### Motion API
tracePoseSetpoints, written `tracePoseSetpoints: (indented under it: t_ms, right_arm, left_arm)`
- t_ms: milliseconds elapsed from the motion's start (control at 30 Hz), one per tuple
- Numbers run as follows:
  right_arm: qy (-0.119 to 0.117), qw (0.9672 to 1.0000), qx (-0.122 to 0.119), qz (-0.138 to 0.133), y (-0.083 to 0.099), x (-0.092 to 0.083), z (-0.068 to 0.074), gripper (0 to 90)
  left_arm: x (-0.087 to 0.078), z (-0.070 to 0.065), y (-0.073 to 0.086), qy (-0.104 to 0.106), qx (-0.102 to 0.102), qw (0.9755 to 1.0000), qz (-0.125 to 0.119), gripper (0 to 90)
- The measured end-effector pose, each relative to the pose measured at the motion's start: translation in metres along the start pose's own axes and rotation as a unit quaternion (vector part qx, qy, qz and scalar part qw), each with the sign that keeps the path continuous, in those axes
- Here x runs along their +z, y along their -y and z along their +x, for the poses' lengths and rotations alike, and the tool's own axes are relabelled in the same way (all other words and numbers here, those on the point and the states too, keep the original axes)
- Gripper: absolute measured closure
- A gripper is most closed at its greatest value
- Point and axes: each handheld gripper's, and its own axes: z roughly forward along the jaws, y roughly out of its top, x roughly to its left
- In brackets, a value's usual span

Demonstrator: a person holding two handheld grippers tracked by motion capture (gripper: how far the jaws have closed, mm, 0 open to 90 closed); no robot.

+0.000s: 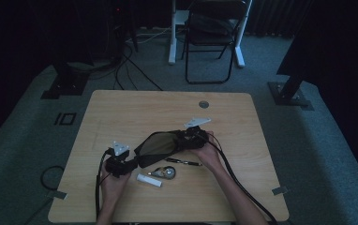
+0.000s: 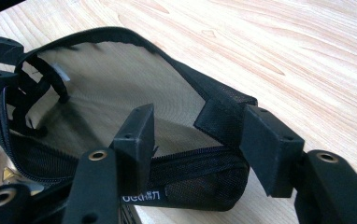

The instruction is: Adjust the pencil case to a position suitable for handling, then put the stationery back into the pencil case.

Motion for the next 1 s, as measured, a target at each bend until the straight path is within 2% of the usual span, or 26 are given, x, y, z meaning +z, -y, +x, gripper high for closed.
tracePoseSetpoints:
  t_ms: [133,200,333,400,500,567,633,667,700,733,800,833,867,933,1000]
  right_arm:
    - [0.005,0.9999,0.01,-0.01,-0.002,-0.004,-0.001,40.2]
    - [0.008,0.9994,0.016,-0.028,-0.004,-0.013,-0.001,37.7]
    - [0.013,0.9987,0.014,-0.047,-0.007,-0.024,0.001,35.5]
    - [0.022,0.9976,0.012,-0.065,-0.006,-0.037,0.0,34.3]
    - [0.03,0.997,0.008,-0.071,-0.003,-0.046,-0.002,33.9]
    - [0.045,0.9964,0.006,-0.071,0.002,-0.054,-0.005,33.8]
    - [0.059,0.9959,0.004,-0.068,0.01,-0.061,-0.01,33.4]
    - [0.077,0.9953,0.004,-0.059,0.02,-0.066,-0.017,33.3]
    - [0.077,0.9953,0.004,-0.059,0.02,-0.066,-0.017,33.3]
    - [0.087,0.9948,0.003,-0.053,0.025,-0.068,-0.021,33.2]
    - [0.102,0.994,0.007,-0.04,0.038,-0.072,-0.028,33.0]
    - [0.117,0.9928,0.012,-0.025,0.051,-0.075,-0.036,32.6]
    - [0.117,0.9928,0.012,-0.025,0.051,-0.075,-0.036,32.6]
    - [0.14,0.9899,0.017,-0.001,0.071,-0.078,-0.045,32.5]
    - [0.15,0.9883,0.029,0.012,0.086,-0.082,-0.053,32.5]
  left_arm:
    - [-0.001,0.002,0.001,0.003,-0.007,1.0,-0.006,49.2]
    - [-0.003,0.003,0.001,0.002,-0.006,0.9999,-0.009,48.5]
    - [-0.006,0.004,-0.001,0.0,-0.006,0.9998,-0.018,47.6]
    - [-0.008,0.005,-0.002,-0.001,-0.005,0.9997,-0.023,47.2]
    - [-0.012,0.008,-0.003,-0.003,-0.002,0.9996,-0.028,46.8]
    - [-0.013,0.008,-0.002,-0.006,0.004,0.9995,-0.03,46.3]
    - [-0.014,0.009,-0.001,-0.006,0.005,0.9995,-0.029,46.0]
    - [-0.014,0.01,-0.001,-0.006,0.004,0.9995,-0.03,45.8]
    - [-0.015,0.01,-0.001,-0.007,0.003,0.9995,-0.031,45.8]
    - [-0.016,0.011,0.0,-0.007,0.001,0.9994,-0.033,45.8]
    - [-0.018,0.012,0.0,-0.007,0.001,0.9994,-0.034,45.7]
    - [-0.019,0.013,0.0,-0.007,0.0,0.9993,-0.036,45.8]
    - [-0.02,0.013,0.001,-0.007,0.002,0.9993,-0.036,45.8]
    - [-0.022,0.013,0.002,0.0,0.006,0.9993,-0.038,45.7]
    - [-0.024,0.012,0.003,0.007,0.008,0.9992,-0.039,45.6]
